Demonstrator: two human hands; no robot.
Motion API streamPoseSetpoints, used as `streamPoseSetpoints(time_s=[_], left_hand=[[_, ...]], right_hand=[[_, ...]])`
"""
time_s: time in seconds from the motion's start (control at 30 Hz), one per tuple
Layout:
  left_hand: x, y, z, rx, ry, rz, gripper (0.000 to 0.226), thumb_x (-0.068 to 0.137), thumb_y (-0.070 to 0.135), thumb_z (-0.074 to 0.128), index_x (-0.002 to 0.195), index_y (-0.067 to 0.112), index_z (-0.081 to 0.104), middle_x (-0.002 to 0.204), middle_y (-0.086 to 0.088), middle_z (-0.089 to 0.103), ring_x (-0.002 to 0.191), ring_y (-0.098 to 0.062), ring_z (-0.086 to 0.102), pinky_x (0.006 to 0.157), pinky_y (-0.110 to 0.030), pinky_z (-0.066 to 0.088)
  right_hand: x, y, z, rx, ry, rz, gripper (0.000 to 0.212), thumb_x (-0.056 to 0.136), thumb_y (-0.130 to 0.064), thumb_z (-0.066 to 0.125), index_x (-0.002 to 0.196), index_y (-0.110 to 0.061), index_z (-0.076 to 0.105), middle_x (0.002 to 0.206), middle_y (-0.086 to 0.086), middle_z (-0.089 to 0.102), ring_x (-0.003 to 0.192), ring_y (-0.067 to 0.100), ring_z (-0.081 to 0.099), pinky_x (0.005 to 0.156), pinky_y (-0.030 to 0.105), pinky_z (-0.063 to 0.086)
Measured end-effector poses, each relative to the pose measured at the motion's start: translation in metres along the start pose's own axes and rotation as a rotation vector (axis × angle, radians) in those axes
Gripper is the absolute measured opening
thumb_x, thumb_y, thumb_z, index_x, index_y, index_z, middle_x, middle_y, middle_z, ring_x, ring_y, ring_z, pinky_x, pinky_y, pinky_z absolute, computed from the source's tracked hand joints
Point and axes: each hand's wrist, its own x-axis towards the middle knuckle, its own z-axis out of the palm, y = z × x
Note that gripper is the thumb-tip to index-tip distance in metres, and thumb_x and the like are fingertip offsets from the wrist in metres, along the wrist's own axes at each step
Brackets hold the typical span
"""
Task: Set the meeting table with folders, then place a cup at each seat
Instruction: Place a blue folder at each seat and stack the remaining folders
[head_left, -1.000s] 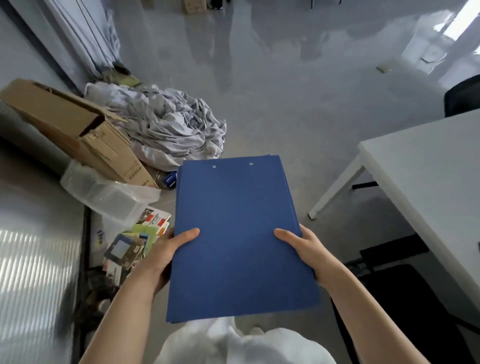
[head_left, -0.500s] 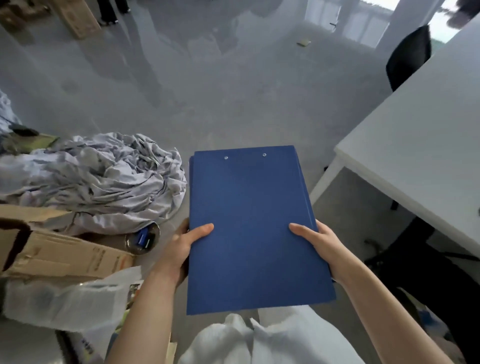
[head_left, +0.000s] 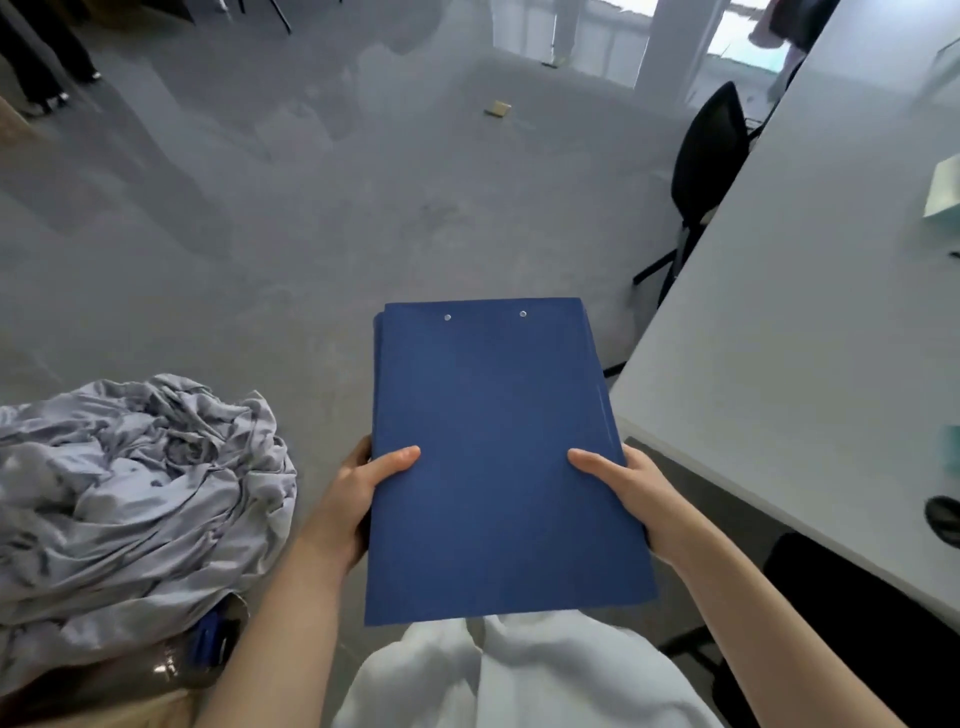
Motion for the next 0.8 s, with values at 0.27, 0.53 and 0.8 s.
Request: streamPoseSetpoints(time_s=[0.27, 0.53, 0.8], left_hand=[[0.114, 0.085, 0.034, 0.084, -0.106, -0.063, 0.055, 0.069, 0.015, 0.076, 0.122, 0.016, 0.059, 0.113, -0.012, 0.072, 0.098, -0.036, 0.070, 0.075, -0.044, 0.057], [0.238, 0.186, 0.082, 0.274, -0.365, -0.102, 0.061, 0.065, 0.014, 0.076, 0.123, 0.018, 0.057, 0.112, -0.010, 0.072, 0.096, -0.035, 0.071, 0.073, -0.043, 0.059], [0.319, 0.235, 0.162, 0.526, -0.629, -0.169, 0.070, 0.056, 0.018, 0.084, 0.120, 0.016, 0.057, 0.109, -0.010, 0.073, 0.093, -0.036, 0.071, 0.075, -0.046, 0.058]], right_hand=[[0.081, -0.066, -0.009, 0.075, 0.056, -0.032, 0.034, 0.087, -0.032, 0.066, 0.117, -0.018, 0.060, 0.105, 0.001, 0.074, 0.092, 0.023, 0.072, 0.073, 0.036, 0.058], [0.143, -0.118, -0.004, 0.228, 0.282, -0.100, 0.041, 0.086, -0.029, 0.067, 0.124, -0.018, 0.055, 0.115, 0.001, 0.070, 0.100, 0.022, 0.070, 0.089, 0.043, 0.056], [0.158, -0.131, -0.006, 0.438, 0.503, -0.149, 0.040, 0.088, -0.028, 0.066, 0.125, -0.018, 0.056, 0.119, 0.000, 0.069, 0.105, 0.024, 0.067, 0.095, 0.048, 0.051]])
